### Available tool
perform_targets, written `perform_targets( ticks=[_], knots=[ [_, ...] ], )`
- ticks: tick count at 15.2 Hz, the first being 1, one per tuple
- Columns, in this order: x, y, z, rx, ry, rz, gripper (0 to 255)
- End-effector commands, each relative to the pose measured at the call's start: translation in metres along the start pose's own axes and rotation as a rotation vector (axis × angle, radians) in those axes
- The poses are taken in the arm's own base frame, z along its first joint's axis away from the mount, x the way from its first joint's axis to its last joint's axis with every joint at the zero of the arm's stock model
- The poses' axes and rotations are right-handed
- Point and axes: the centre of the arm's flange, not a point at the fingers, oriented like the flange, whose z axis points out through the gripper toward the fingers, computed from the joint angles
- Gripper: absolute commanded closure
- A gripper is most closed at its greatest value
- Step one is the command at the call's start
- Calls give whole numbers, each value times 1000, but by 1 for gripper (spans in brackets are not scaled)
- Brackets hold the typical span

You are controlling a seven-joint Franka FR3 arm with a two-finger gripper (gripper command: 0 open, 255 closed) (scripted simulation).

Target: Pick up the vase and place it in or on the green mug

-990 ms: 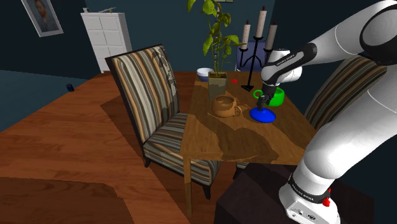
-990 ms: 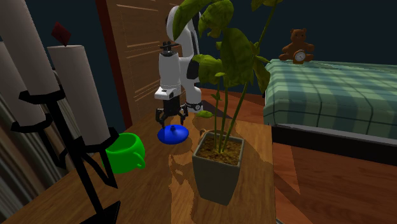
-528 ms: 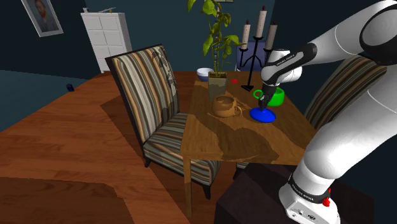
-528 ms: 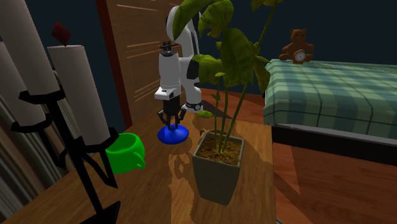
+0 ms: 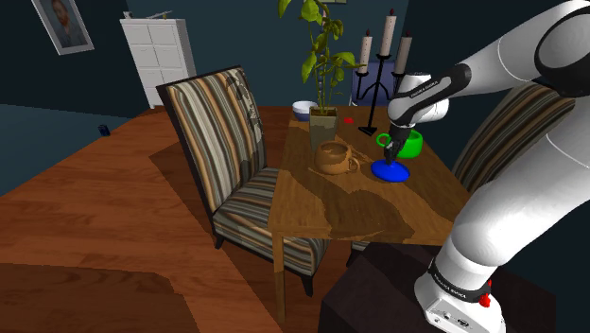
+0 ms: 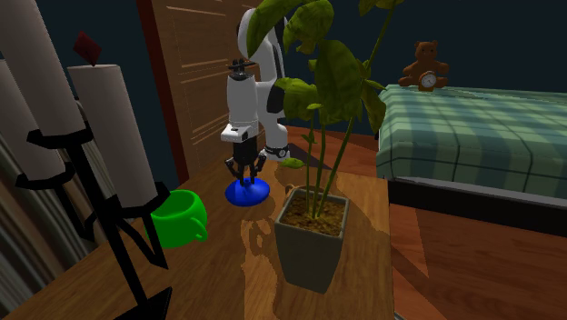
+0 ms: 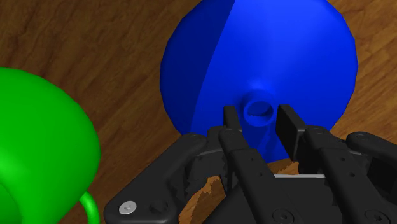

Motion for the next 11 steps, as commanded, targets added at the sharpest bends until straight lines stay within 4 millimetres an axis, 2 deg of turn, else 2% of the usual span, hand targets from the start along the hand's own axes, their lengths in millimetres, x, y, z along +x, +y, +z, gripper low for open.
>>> perform_targets(
  ticks=[1,11],
  knots=[
    [0,0,-4,0,-2,1,255],
    [2,2,-57,0,-2,1,255]
  ],
)
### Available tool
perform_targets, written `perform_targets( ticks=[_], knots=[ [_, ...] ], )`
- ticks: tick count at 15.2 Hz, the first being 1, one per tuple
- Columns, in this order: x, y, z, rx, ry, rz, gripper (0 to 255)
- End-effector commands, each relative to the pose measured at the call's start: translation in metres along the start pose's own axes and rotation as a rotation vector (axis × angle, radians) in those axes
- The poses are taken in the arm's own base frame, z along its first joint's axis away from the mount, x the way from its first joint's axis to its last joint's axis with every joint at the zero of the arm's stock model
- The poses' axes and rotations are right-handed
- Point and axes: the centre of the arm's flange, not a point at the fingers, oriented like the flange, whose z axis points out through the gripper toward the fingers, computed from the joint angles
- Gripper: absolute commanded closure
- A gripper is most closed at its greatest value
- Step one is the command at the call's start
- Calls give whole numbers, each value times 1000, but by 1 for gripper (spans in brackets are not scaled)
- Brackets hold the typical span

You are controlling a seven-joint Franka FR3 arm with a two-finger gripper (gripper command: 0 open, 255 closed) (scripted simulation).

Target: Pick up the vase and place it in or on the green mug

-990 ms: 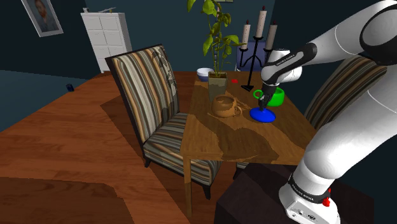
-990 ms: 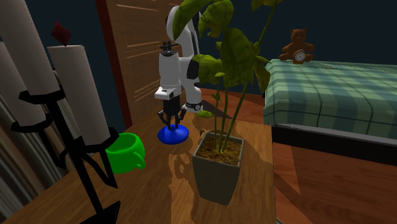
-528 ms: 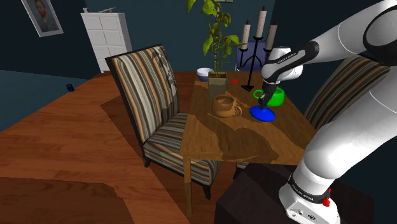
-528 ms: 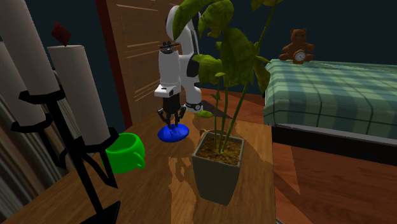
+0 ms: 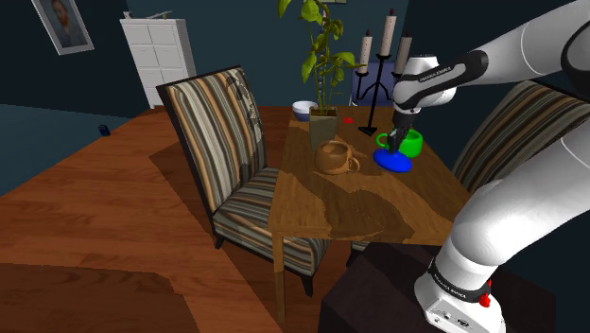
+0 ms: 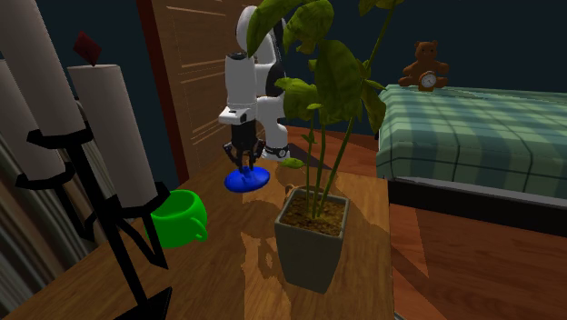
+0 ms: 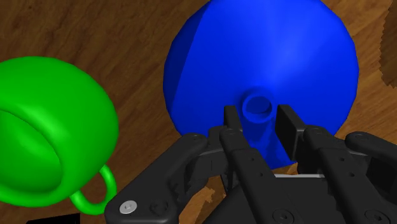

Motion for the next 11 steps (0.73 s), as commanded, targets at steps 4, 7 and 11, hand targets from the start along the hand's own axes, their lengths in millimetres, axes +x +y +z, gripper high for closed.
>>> perform_targets(
  ticks=[4,7,11],
  knots=[
    [2,2,-26,0,0,0,255],
    [2,2,-42,0,0,0,255],
    [3,3,-63,0,0,0,255]
  ],
)
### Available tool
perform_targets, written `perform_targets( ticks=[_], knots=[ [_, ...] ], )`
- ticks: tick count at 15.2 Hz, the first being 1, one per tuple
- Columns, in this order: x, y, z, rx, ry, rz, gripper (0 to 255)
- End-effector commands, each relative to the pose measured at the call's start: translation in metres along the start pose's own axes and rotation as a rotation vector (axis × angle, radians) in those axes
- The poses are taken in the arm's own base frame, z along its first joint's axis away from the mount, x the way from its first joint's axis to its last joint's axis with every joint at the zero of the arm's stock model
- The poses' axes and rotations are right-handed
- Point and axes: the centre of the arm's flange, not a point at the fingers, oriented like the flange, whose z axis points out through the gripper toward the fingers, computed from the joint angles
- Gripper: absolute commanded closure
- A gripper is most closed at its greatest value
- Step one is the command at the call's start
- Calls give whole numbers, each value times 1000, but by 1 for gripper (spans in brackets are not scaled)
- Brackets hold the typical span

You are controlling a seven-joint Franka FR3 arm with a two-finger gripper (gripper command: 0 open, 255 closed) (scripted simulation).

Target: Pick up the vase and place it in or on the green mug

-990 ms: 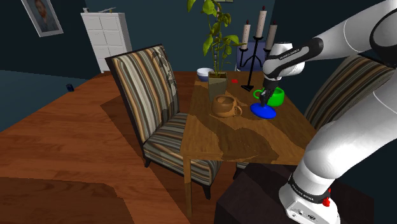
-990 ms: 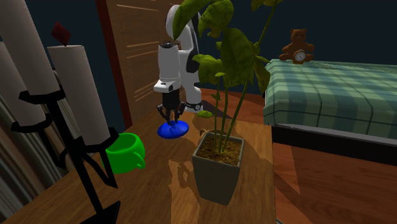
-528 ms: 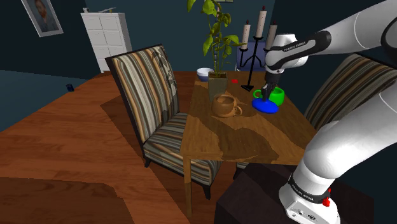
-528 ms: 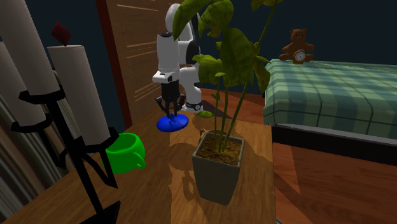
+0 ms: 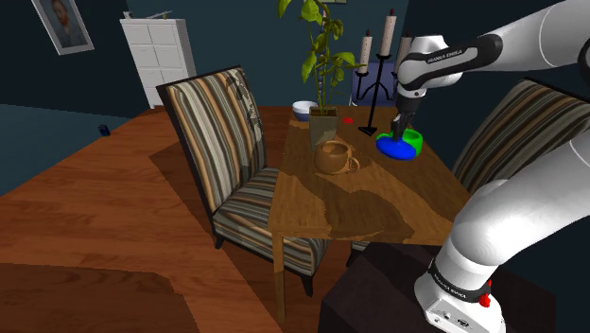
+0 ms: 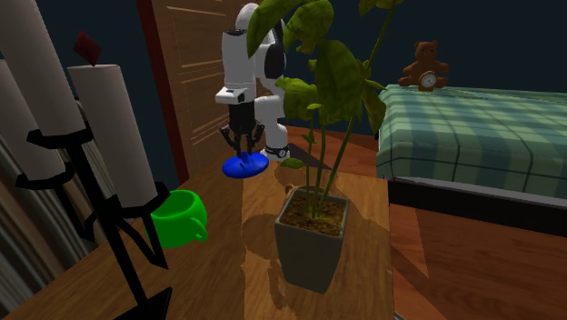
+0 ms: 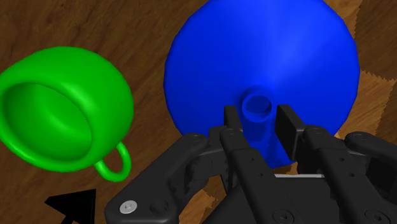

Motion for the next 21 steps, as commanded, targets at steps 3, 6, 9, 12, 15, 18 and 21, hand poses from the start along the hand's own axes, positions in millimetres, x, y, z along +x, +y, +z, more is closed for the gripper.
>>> perform_targets(
  ticks=[3,6,9,12,15,18,21],
  knots=[
    [0,0,-23,0,0,0,255],
    [1,0,-39,0,0,0,255],
    [2,1,-54,0,0,0,255],
    [7,13,-64,0,0,0,255],
    [21,50,-69,0,0,0,255],
    [35,87,-74,0,0,0,255],
    [49,123,-80,0,0,0,255]
  ],
)
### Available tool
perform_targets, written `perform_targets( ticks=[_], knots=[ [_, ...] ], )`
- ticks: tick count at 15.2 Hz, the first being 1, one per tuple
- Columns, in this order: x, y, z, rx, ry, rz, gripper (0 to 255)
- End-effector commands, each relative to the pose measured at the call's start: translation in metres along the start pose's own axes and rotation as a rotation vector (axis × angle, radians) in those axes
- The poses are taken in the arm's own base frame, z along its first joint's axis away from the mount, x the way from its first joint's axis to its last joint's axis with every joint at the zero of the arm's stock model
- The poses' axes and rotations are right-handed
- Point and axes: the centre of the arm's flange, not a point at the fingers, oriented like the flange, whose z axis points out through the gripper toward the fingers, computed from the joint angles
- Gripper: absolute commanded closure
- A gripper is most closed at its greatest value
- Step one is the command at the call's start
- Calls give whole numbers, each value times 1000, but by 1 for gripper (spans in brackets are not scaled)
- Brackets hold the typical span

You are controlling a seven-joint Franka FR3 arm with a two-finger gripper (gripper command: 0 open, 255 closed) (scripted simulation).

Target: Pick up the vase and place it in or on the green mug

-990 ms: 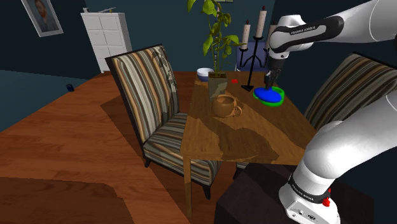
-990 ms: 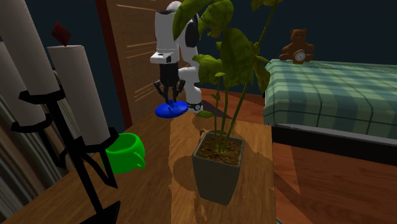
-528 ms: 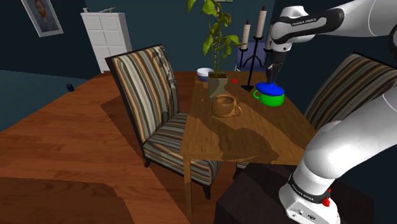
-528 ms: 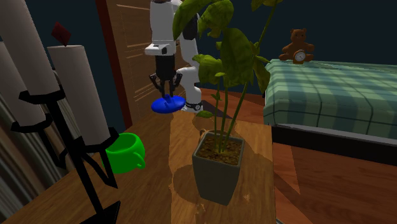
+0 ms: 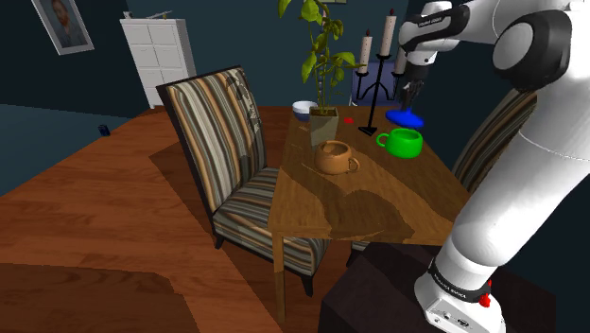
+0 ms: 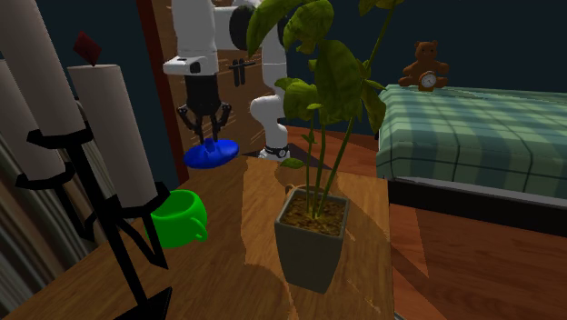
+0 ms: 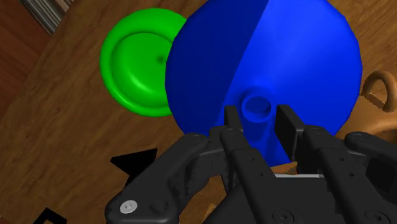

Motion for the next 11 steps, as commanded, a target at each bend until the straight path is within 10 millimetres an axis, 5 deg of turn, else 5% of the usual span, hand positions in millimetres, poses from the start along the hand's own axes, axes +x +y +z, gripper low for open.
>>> perform_targets(
  ticks=[1,8,11],
  knots=[
    [9,24,-4,0,0,-3,255],
    [44,115,-17,0,0,-3,255],
    [43,115,-1,0,0,-3,255]
  ],
)
